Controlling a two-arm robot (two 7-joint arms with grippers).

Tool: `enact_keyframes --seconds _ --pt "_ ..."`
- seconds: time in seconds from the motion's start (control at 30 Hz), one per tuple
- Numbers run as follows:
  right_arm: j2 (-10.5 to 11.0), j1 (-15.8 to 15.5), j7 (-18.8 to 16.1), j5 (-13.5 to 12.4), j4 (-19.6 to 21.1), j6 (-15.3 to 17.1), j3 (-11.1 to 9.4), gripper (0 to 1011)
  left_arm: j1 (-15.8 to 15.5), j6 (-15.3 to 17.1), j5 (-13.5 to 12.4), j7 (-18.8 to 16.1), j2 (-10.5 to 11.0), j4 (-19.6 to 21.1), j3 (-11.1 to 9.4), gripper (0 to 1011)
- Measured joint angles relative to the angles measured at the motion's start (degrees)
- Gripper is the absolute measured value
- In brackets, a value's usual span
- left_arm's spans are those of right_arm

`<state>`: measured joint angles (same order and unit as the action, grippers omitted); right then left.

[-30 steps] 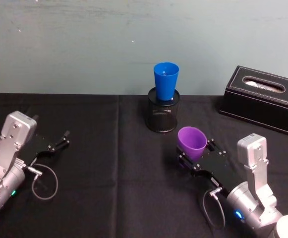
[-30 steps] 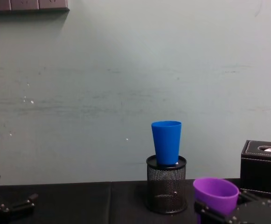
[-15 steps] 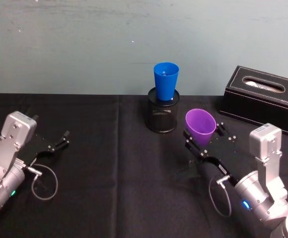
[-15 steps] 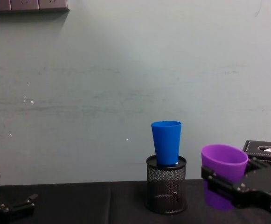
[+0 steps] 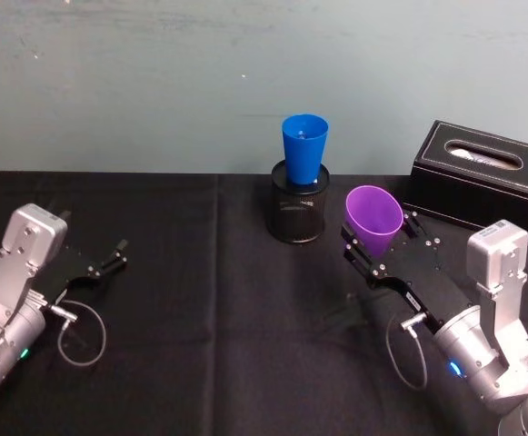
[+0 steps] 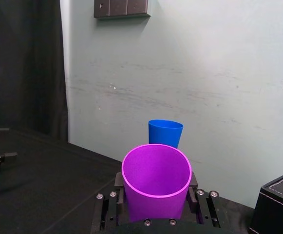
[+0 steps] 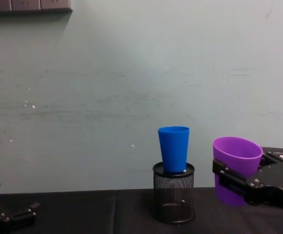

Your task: Pick up one cup with a gripper and tap it against the other cup.

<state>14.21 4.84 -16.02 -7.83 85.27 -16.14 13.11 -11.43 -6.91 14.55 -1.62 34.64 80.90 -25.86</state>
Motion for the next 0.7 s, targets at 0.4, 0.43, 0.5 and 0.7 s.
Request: enact_keyframes --seconds 0.4,0.43,0.5,0.7 --pt "-0.50 1.08 0.05 0.16 -1.24 -0.08 -0.60 726 0.00 0.00 0.00 0.00 0.00 0.00 0.00 1011" --pt "-0.64 1.32 0.07 0.16 -1.57 -0.12 -0.74 726 0.00 0.00 0.00 0.00 0.00 0.00 0.00 1011" --pt "-0.88 1.88 0.07 0.13 -2.24 -0.20 -0.98 726 0.00 0.00 0.00 0.00 0.00 0.00 0.00 1011" --pt "-1.79 4.31 -0.44 -1.44 -4.73 0.80 -1.91 726 0.00 0.00 0.00 0.00 0.00 0.00 0.00 1011"
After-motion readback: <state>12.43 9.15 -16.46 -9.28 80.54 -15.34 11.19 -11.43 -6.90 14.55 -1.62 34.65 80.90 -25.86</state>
